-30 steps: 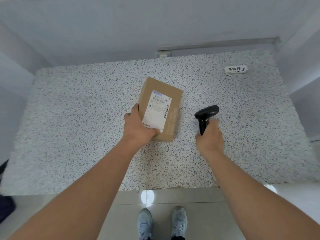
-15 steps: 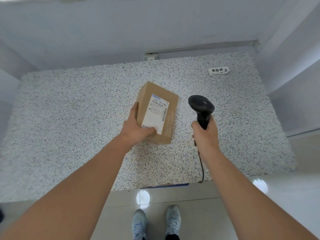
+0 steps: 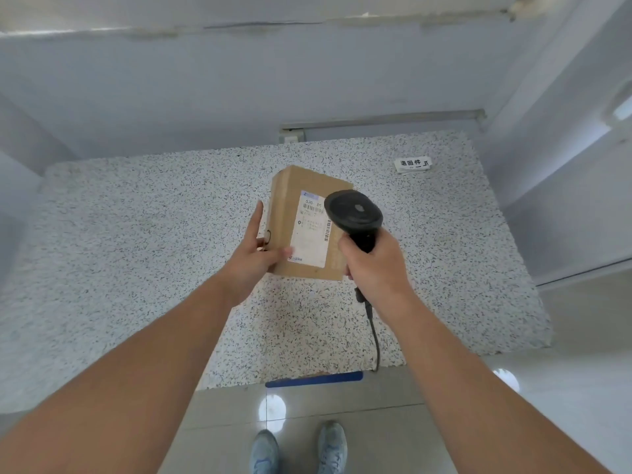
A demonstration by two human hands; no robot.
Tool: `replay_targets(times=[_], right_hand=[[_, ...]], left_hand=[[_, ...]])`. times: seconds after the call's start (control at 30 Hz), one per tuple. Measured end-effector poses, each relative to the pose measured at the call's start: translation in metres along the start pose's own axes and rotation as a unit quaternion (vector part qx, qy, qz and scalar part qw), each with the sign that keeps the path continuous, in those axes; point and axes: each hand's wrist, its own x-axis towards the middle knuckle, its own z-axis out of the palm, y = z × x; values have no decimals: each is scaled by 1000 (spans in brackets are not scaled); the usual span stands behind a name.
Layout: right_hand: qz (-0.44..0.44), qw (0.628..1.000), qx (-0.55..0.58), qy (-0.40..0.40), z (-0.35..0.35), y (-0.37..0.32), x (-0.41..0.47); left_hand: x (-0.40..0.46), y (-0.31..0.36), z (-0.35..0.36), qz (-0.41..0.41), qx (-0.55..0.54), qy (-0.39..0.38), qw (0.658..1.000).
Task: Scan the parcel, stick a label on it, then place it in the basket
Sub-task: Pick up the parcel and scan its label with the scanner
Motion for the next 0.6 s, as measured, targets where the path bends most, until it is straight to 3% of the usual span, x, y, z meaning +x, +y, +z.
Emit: replay_targets(times=[0.6], right_hand=[[-13, 1000, -10, 3, -2, -43, -31]], left_hand=[[-20, 37, -12, 63, -17, -18, 998]])
